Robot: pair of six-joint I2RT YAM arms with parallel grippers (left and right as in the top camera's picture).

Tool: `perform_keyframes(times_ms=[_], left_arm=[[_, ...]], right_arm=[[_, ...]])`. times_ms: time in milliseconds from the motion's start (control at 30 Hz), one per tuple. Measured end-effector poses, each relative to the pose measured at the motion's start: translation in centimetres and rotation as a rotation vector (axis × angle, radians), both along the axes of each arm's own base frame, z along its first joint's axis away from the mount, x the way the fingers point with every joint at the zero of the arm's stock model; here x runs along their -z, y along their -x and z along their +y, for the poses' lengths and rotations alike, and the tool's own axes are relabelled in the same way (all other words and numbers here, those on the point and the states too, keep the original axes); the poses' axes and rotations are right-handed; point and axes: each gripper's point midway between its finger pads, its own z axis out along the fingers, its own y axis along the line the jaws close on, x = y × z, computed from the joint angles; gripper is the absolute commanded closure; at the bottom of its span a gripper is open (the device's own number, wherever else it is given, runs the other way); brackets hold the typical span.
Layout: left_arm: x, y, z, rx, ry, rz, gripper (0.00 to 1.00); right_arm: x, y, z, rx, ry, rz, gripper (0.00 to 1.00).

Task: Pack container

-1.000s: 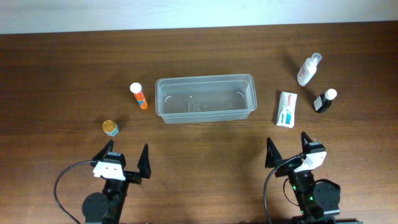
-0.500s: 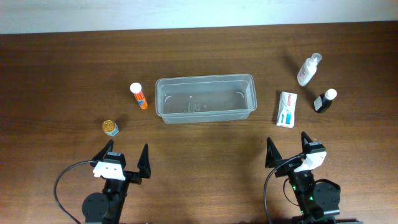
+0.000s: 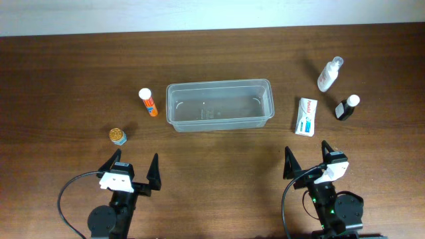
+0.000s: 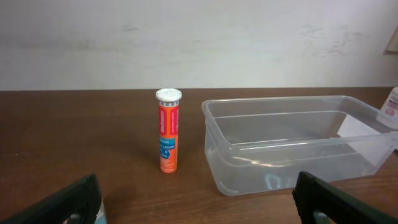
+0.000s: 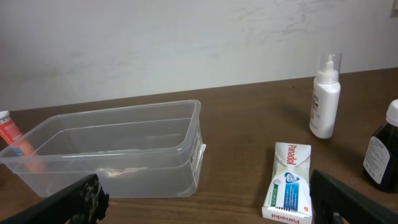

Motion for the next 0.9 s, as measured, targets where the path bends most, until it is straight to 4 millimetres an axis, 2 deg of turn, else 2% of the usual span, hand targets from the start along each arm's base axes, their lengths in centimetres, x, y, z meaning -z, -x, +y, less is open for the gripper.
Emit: perform_keyframes(times_ms=[900], left_arm=[[0.0, 0.0, 0.0, 0.0, 0.0, 0.0, 0.0]], right_arm=[[0.0, 0.0, 0.01, 0.001, -0.023, 0.004, 0.02]])
